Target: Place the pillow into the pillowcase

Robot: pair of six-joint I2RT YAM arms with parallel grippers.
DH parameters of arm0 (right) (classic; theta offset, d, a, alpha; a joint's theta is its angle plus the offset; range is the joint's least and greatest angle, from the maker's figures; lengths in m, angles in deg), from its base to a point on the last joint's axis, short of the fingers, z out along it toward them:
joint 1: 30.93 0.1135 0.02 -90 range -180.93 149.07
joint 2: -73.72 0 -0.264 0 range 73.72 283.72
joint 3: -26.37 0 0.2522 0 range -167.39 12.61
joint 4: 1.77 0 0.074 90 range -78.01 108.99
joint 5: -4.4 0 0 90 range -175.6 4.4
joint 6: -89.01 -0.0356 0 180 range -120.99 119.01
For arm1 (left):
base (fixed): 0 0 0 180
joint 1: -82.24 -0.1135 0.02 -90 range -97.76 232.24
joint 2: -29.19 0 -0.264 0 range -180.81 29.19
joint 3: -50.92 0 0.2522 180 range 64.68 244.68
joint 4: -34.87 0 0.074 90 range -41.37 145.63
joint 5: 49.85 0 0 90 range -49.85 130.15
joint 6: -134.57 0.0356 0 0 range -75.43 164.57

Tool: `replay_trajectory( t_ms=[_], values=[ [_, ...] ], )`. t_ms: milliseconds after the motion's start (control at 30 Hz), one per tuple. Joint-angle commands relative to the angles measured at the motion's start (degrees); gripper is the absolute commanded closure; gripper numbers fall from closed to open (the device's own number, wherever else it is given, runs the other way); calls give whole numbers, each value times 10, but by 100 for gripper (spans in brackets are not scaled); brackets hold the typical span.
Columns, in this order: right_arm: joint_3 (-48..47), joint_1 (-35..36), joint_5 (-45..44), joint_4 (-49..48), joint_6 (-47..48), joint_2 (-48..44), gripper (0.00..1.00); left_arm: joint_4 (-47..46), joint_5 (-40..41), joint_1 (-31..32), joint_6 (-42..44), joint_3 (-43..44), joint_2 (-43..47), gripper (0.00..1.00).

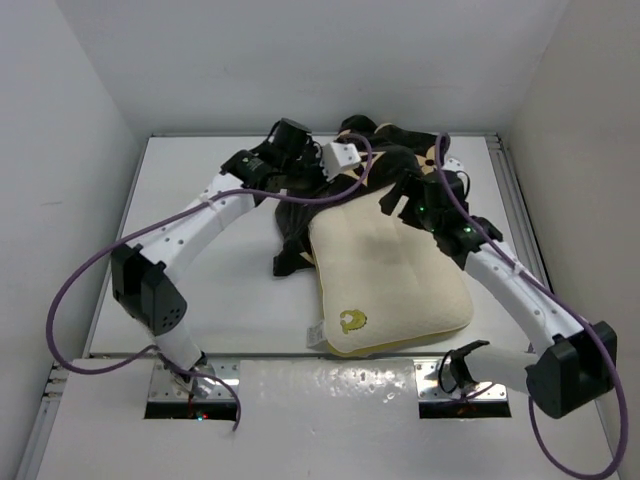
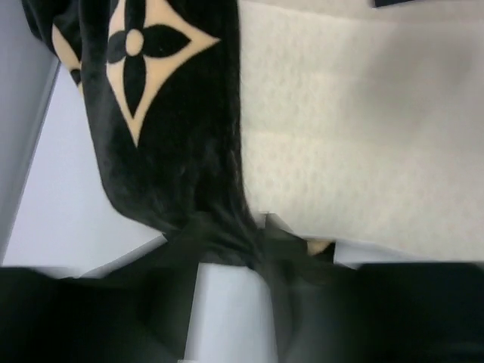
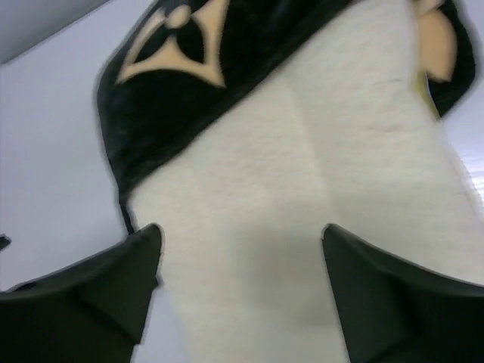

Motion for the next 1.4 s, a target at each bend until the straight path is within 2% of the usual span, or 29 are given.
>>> replay_trajectory(
  t_ms=[0, 67, 100, 200, 333, 433, 500, 533, 567, 633, 667, 700, 733, 767, 800, 833, 867, 900, 1067, 1200, 1333, 1367],
  values=[
    [22, -47, -20, 80, 35, -26, 10, -117, 76, 34, -35, 3, -67, 57],
    [26, -86, -13, 97, 44, -30, 1, -153, 109, 47, -33, 3, -105, 43],
    [26, -109, -5, 112, 57, -25, 1, -189, 146, 57, -36, 3, -116, 34],
    [23, -152, 23, 150, 83, -6, 1, -259, 209, 70, -36, 12, -160, 23],
    [39, -194, 56, 158, 108, 35, 1, -318, 281, 79, -44, 51, -223, 16],
    [87, -210, 83, 96, 112, 66, 1, -326, 304, 79, -45, 102, -300, 14],
    [110, -209, 131, 39, 112, 87, 1, -292, 325, 81, -38, 167, -342, 19],
    [113, -207, 148, 26, 111, 99, 1, -278, 338, 83, -40, 189, -384, 25],
    [113, -203, 162, 7, 109, 124, 1, -246, 347, 85, -39, 227, -400, 47],
    [112, -195, 191, -6, 108, 149, 1, -217, 337, 84, -44, 250, -417, 78],
    [112, -194, 204, -22, 109, 165, 1, -200, 307, 83, -46, 244, -410, 99],
    [113, -189, 227, -28, 109, 169, 4, -197, 286, 84, -48, 232, -402, 100],
    [113, -188, 235, -33, 111, 172, 20, -197, 234, 84, -43, 217, -370, 100],
    [113, -186, 242, -45, 114, 173, 31, -194, 210, 85, -37, 186, -350, 100],
    [119, -181, 246, -57, 112, 152, 75, -165, 161, 84, -26, 183, -316, 100],
    [121, -181, 246, -57, 112, 152, 76, -165, 161, 84, -29, 183, -315, 100],
    [123, -181, 244, -60, 106, 142, 91, -143, 138, 83, -33, 198, -315, 100],
    [125, -181, 241, -67, 95, 132, 100, -104, 117, 80, -35, 234, -314, 100],
    [119, -166, 243, -119, 58, 53, 100, 57, -10, 87, 15, 359, -303, 100],
    [99, -110, 223, -216, 32, -11, 100, 205, -129, 111, 68, 451, -285, 100],
    [108, -84, 183, -309, 17, -81, 100, 306, -230, 113, 160, 468, -250, 100],
    [113, -84, 169, -326, -1, -92, 100, 310, -247, 113, 163, 439, -236, 100]
  ],
)
